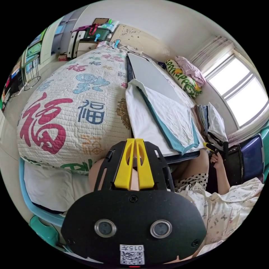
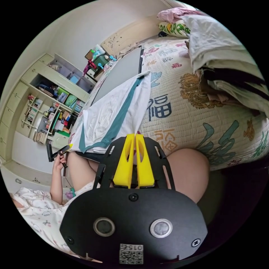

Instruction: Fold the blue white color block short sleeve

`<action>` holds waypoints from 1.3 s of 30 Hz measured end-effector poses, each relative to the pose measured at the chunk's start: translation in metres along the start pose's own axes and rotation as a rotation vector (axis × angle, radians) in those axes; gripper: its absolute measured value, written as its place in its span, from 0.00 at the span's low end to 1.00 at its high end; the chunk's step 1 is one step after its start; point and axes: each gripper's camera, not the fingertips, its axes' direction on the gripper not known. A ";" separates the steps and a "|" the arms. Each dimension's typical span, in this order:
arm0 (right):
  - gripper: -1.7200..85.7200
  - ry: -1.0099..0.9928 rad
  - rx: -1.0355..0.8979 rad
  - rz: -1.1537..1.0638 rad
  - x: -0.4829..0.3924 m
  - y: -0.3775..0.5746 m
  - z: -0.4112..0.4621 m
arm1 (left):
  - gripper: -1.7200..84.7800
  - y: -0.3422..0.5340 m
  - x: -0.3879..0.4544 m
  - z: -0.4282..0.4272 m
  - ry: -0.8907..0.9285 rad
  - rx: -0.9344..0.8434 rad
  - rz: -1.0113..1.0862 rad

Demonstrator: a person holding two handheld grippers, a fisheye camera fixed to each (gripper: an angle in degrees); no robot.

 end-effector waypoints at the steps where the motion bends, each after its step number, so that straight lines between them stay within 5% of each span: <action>1: 0.02 0.021 -0.007 -0.014 -0.003 0.003 0.000 | 0.01 -0.002 0.008 -0.005 -0.016 -0.004 0.012; 9: 0.02 0.143 -0.078 -0.082 -0.013 0.034 0.029 | 0.01 -0.034 0.059 -0.003 -0.090 -0.058 0.062; 16: 0.03 0.346 -0.058 -0.212 -0.031 0.066 0.026 | 0.03 -0.074 0.086 -0.057 -0.239 0.069 -0.043; 21: 0.07 0.204 0.056 -0.488 -0.068 0.093 0.014 | 0.07 -0.126 0.184 -0.061 -0.087 0.108 0.249; 29: 0.13 0.083 -0.080 -0.781 -0.113 0.113 0.085 | 0.12 -0.220 0.379 0.090 0.201 -0.109 0.721; 39: 0.14 0.084 -0.233 -0.848 -0.105 0.118 0.131 | 0.13 -0.289 0.475 0.197 0.098 -0.286 0.912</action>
